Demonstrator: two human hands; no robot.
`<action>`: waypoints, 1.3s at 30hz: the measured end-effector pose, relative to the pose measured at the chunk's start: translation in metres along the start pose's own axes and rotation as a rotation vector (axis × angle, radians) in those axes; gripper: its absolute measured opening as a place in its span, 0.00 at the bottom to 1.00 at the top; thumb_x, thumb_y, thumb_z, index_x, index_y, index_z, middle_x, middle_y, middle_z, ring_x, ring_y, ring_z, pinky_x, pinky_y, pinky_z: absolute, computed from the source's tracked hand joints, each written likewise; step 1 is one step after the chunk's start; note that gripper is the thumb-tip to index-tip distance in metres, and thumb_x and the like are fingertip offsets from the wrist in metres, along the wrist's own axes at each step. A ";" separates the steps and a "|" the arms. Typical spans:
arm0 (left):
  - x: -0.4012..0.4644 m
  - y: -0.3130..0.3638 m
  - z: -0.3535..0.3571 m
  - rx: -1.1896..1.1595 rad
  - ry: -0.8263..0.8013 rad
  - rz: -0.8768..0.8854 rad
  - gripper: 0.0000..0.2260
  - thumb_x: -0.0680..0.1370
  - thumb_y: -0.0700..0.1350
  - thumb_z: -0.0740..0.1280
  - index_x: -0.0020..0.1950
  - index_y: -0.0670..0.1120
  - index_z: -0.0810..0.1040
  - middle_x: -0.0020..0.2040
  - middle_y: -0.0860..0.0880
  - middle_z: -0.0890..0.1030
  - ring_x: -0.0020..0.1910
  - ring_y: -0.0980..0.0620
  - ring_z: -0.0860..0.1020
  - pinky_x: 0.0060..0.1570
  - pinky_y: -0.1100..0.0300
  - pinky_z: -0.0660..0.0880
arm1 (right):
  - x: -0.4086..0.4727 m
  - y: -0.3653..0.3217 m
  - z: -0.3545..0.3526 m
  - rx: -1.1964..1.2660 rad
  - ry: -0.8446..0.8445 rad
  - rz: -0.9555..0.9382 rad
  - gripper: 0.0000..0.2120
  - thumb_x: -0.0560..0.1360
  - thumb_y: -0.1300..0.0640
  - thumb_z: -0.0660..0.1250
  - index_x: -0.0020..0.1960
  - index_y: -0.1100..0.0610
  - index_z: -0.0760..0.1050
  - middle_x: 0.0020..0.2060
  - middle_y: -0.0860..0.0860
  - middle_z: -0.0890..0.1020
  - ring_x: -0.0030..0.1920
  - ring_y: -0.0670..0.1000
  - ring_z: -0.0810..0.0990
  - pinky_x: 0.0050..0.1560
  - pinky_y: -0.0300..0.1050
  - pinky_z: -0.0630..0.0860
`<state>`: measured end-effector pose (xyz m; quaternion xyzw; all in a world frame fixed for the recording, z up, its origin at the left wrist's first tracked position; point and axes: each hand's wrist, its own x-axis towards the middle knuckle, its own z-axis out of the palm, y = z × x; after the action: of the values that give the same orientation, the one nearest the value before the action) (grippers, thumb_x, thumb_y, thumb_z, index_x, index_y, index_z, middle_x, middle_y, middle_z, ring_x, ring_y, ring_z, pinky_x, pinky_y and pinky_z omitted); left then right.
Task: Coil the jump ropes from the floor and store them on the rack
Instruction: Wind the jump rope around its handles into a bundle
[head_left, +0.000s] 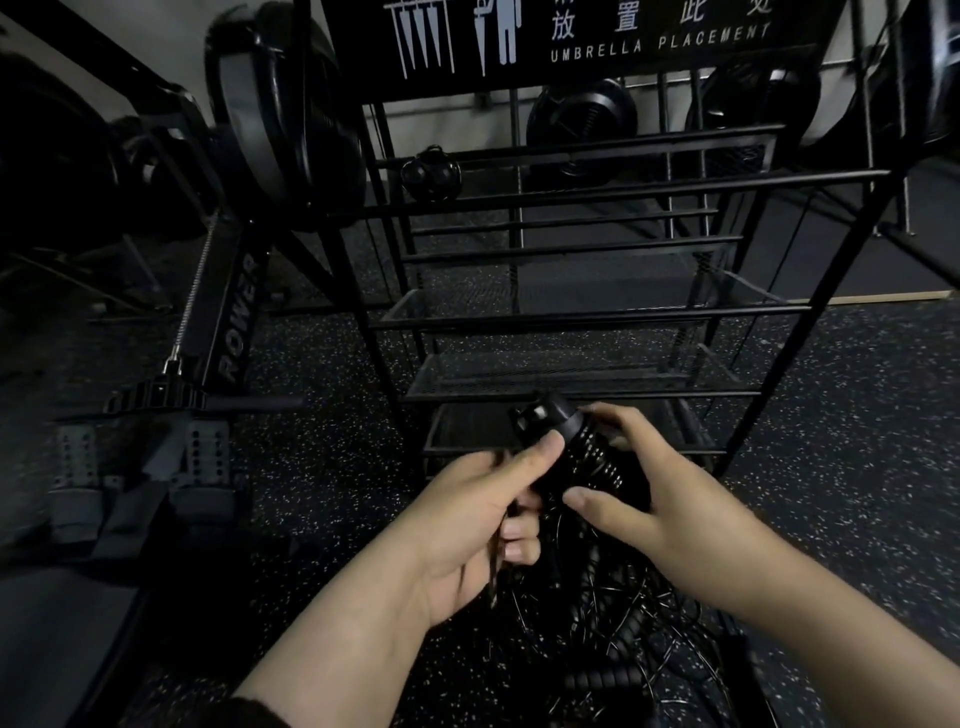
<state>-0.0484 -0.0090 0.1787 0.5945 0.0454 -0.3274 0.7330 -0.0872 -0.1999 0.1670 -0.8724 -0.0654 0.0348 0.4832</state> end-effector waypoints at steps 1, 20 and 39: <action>0.000 0.001 0.002 -0.027 -0.003 -0.004 0.14 0.73 0.55 0.75 0.48 0.46 0.79 0.36 0.50 0.70 0.28 0.56 0.64 0.26 0.64 0.63 | 0.002 0.001 0.002 -0.017 0.029 0.007 0.27 0.75 0.41 0.70 0.68 0.30 0.61 0.53 0.27 0.78 0.53 0.32 0.79 0.47 0.25 0.72; 0.000 -0.018 0.007 0.940 0.181 0.484 0.34 0.74 0.70 0.44 0.81 0.66 0.44 0.54 0.46 0.81 0.49 0.56 0.79 0.51 0.62 0.76 | 0.004 -0.005 0.002 -0.201 0.065 0.171 0.36 0.75 0.36 0.68 0.78 0.32 0.56 0.52 0.33 0.78 0.34 0.36 0.80 0.34 0.30 0.73; 0.002 0.001 0.002 0.679 0.218 0.600 0.10 0.80 0.49 0.71 0.60 0.52 0.85 0.54 0.60 0.84 0.57 0.63 0.81 0.63 0.58 0.75 | -0.007 -0.022 -0.004 -0.112 -0.066 0.127 0.22 0.68 0.29 0.70 0.55 0.29 0.63 0.41 0.40 0.84 0.37 0.45 0.82 0.43 0.48 0.81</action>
<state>-0.0466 -0.0119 0.1794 0.8186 -0.1614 -0.0326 0.5502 -0.0950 -0.1932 0.1877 -0.8988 -0.0273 0.0903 0.4282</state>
